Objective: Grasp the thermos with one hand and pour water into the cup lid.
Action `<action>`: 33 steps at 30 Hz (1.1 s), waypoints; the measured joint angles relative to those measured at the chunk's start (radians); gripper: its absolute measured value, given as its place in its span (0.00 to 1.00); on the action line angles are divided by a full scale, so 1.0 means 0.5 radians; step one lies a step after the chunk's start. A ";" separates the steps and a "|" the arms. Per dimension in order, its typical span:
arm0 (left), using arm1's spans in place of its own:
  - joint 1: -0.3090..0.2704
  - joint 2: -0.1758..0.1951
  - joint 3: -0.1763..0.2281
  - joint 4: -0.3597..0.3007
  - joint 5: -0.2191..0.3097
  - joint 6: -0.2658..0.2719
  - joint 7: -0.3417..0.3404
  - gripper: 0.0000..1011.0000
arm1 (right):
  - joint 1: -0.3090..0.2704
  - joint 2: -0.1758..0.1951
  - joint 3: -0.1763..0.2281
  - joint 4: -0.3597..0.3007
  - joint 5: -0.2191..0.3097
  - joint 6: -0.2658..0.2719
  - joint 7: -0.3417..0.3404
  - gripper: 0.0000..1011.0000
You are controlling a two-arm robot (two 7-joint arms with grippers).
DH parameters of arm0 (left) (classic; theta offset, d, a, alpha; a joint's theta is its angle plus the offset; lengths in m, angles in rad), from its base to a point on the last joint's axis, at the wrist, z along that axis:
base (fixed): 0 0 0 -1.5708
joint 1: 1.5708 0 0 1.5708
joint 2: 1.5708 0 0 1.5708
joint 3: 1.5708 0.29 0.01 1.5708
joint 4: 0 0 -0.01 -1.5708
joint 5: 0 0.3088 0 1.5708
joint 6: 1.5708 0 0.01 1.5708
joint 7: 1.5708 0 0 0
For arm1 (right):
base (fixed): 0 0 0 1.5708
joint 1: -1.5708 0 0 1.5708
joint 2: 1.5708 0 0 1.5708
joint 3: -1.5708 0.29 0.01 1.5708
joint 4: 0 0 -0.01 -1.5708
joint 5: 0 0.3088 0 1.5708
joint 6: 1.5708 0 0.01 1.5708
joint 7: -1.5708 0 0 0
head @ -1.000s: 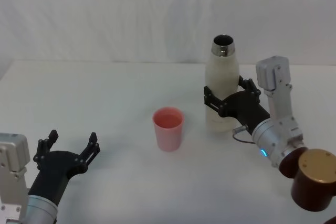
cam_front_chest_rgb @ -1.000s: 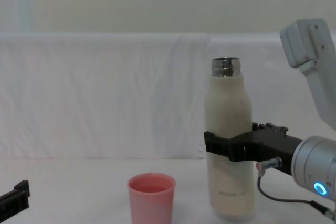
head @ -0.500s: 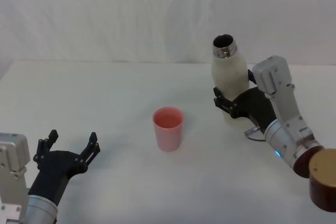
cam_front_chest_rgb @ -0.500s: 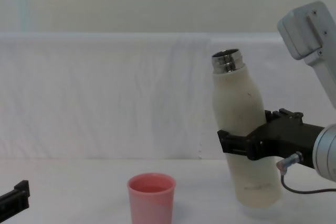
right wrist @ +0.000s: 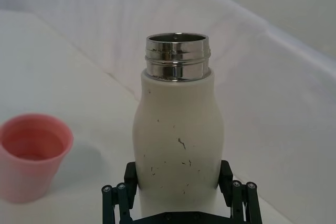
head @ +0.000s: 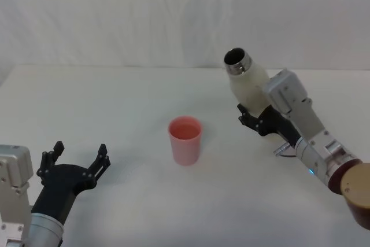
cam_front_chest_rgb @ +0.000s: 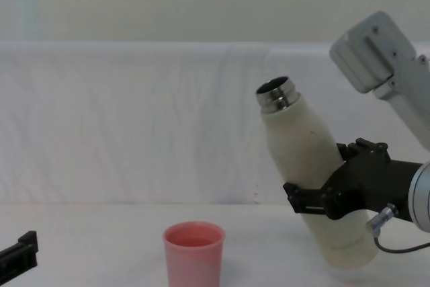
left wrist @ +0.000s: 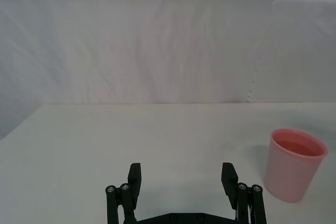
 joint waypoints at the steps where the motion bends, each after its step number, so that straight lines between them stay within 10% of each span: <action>1: 0.000 0.000 0.000 0.000 0.000 0.000 0.000 0.99 | 0.001 0.004 -0.005 -0.002 -0.016 0.003 0.004 0.94; 33: 0.000 0.000 0.000 0.000 0.000 0.000 0.000 0.99 | 0.068 0.043 -0.185 0.031 -0.610 0.072 0.075 0.94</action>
